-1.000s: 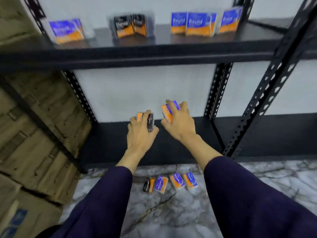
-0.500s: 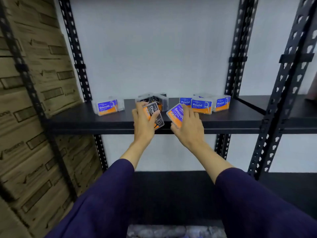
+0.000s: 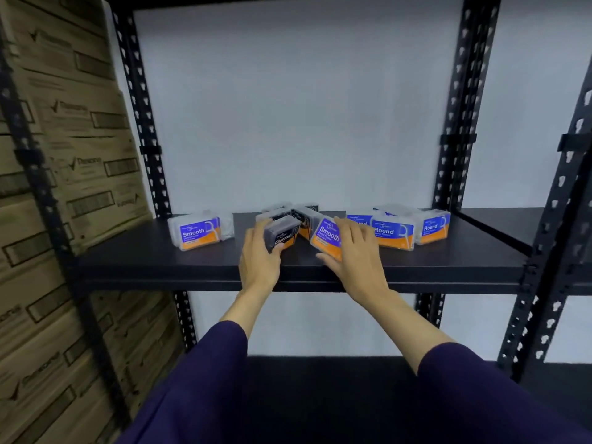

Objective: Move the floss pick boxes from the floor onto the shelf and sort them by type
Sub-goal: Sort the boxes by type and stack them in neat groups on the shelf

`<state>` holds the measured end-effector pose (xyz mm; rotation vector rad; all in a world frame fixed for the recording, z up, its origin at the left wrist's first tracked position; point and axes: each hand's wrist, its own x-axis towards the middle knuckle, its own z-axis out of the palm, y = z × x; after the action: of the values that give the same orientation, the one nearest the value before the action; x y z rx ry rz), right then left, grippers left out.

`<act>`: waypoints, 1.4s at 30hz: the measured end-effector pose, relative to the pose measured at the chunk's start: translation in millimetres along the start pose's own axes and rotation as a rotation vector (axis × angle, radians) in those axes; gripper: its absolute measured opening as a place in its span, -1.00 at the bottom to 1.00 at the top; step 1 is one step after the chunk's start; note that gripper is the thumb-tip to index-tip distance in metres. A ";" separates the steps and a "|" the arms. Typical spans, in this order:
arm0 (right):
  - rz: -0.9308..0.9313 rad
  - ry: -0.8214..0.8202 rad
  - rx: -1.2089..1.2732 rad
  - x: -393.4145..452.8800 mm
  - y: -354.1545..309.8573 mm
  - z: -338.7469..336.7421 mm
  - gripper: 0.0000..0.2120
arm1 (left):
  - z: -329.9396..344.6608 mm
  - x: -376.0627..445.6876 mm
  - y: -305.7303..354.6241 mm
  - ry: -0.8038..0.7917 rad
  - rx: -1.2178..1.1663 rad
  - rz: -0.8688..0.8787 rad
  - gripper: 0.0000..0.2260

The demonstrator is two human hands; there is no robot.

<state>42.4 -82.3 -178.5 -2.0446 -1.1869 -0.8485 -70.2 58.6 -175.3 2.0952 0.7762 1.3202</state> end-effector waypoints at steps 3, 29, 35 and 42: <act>-0.067 -0.046 0.032 3.0 -2.2 0.0 -0.26 | 0.9 0.6 4.2 0.024 0.030 0.038 -0.50; 0.128 -0.488 -0.093 5.7 -39.9 26.6 -0.44 | -120.8 3.0 -69.1 0.328 0.218 -0.136 -0.73; 0.115 -0.435 -0.115 5.0 -40.5 29.4 -0.46 | -115.0 22.7 -75.5 0.358 0.447 -0.200 -0.74; 0.110 -0.392 -0.133 4.1 -38.5 35.5 -0.48 | -106.0 50.8 -94.3 0.266 0.507 -0.238 -0.60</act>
<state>17.2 -37.4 -189.4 -2.4387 -1.2301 -0.4966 -166.8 174.3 -171.0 2.1200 1.5617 1.3881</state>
